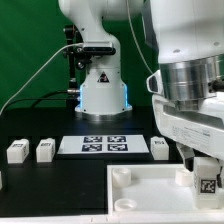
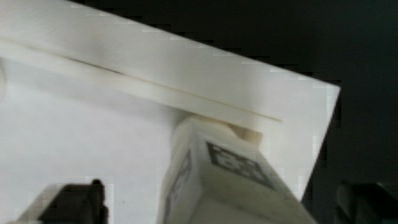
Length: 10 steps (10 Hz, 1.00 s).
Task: Assemble one leg
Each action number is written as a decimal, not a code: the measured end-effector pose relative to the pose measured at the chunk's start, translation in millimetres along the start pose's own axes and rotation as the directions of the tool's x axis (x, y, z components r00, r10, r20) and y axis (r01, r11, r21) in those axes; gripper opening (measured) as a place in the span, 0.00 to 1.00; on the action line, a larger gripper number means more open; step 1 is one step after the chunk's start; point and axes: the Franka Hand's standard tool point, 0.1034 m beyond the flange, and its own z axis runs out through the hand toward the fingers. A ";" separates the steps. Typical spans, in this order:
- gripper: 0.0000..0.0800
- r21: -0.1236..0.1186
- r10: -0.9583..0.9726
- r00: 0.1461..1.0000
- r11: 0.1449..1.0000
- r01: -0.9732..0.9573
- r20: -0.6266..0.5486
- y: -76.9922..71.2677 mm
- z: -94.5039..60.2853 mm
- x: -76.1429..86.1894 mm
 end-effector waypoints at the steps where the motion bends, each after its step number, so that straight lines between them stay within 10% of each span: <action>1: 0.81 0.000 -0.108 0.994 0.994 0.108 0.000 0.3 -0.1 0.8; 6: 0.81 -0.049 -0.714 0.700 0.700 0.713 -0.024 1.3 1.6 1.6; 8: 0.79 -0.046 -0.688 0.726 0.726 0.686 -0.026 1.4 1.5 2.0; 10: 0.36 -0.039 -0.599 0.800 0.800 0.598 -0.029 1.1 1.6 1.4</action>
Offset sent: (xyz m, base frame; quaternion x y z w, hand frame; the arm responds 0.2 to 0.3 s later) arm 0.0008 0.0031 0.0005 -0.0071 0.0143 -0.4031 0.9150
